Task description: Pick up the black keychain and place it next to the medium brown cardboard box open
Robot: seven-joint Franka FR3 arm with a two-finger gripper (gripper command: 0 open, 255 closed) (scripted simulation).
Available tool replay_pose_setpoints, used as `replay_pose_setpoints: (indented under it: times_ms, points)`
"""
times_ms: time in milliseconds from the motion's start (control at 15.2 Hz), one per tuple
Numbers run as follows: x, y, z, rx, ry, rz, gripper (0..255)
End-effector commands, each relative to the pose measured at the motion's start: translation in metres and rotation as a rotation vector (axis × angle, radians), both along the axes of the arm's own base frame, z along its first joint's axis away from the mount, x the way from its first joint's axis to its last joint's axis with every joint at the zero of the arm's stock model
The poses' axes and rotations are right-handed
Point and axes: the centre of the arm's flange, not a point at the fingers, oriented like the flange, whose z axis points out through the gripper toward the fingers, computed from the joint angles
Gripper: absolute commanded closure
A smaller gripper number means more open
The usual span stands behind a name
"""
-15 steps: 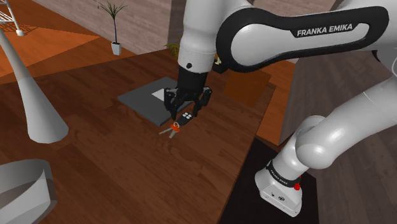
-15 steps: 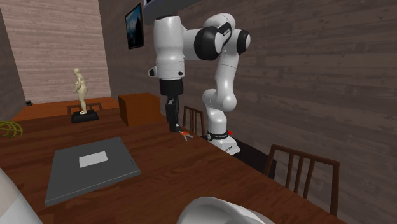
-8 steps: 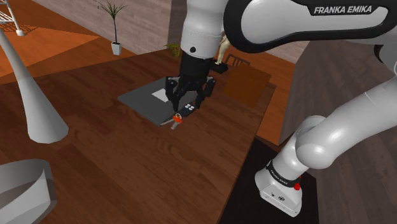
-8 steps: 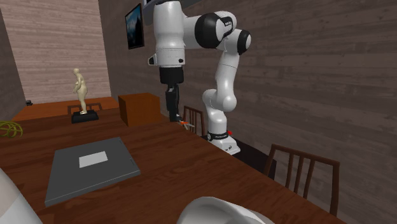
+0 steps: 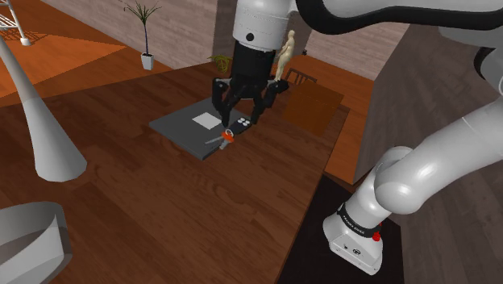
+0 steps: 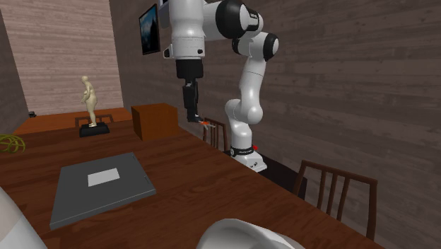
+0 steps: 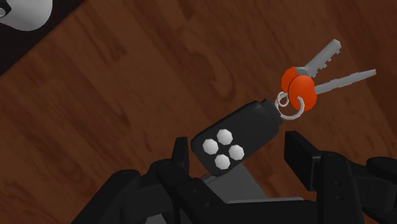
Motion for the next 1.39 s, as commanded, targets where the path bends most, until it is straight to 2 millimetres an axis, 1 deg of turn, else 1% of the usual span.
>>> replay_pose_setpoints:
  times_ms: [0, 1320]
  points:
    - [0.004, -0.012, 0.004, 0.0, 0.0, 0.0, 255]
    - [0.09, -0.262, 0.004, 0.0, 0.0, 0.0, 255]
